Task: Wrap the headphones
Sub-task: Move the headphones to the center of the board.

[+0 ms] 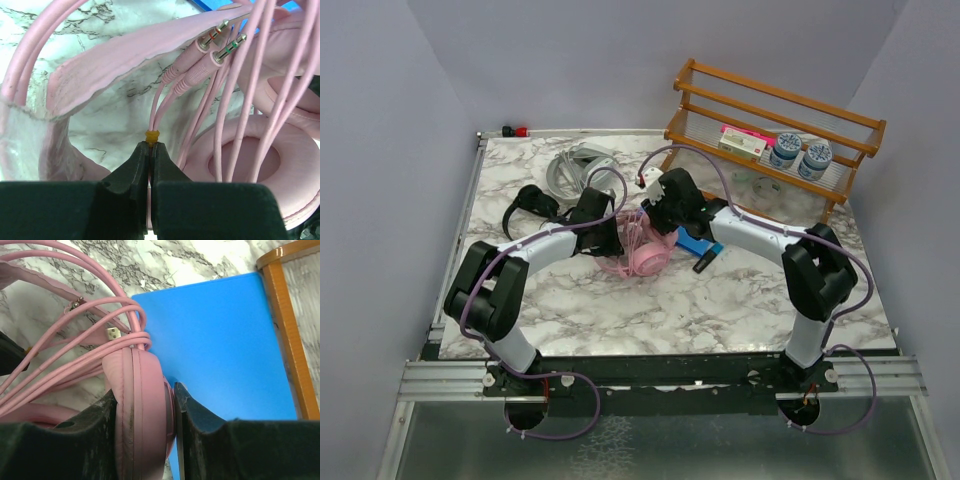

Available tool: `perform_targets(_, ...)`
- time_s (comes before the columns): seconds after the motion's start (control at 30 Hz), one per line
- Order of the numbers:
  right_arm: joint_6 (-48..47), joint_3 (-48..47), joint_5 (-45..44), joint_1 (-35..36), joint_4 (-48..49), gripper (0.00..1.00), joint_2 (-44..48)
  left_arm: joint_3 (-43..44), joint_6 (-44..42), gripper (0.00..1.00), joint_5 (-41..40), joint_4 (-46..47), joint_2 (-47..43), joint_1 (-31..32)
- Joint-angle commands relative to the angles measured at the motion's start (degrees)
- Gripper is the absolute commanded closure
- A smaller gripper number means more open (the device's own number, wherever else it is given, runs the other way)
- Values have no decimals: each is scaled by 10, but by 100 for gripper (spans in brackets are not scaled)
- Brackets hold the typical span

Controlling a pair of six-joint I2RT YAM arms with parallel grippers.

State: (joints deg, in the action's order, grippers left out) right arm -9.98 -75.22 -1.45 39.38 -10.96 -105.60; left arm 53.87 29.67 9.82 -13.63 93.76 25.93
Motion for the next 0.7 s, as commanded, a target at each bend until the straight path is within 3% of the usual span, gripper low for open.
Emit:
perform_targets(0.0, 29, 24, -4, 2, 130, 75, 65, -4, -11, 95, 25, -24, 10, -3)
perform_targets(0.37, 36, 20, -15, 2, 135, 74, 90, 3, -6, 95, 27, -22, 22, -3)
perform_targets(0.57, 40, 3, -16, 2, 99, 69, 54, 15, -6, 75, 5, -4, -21, -3)
perform_targets(0.67, 56, -19, -15, 2, 74, 68, 32, 36, -9, 72, -7, -11, -31, -10)
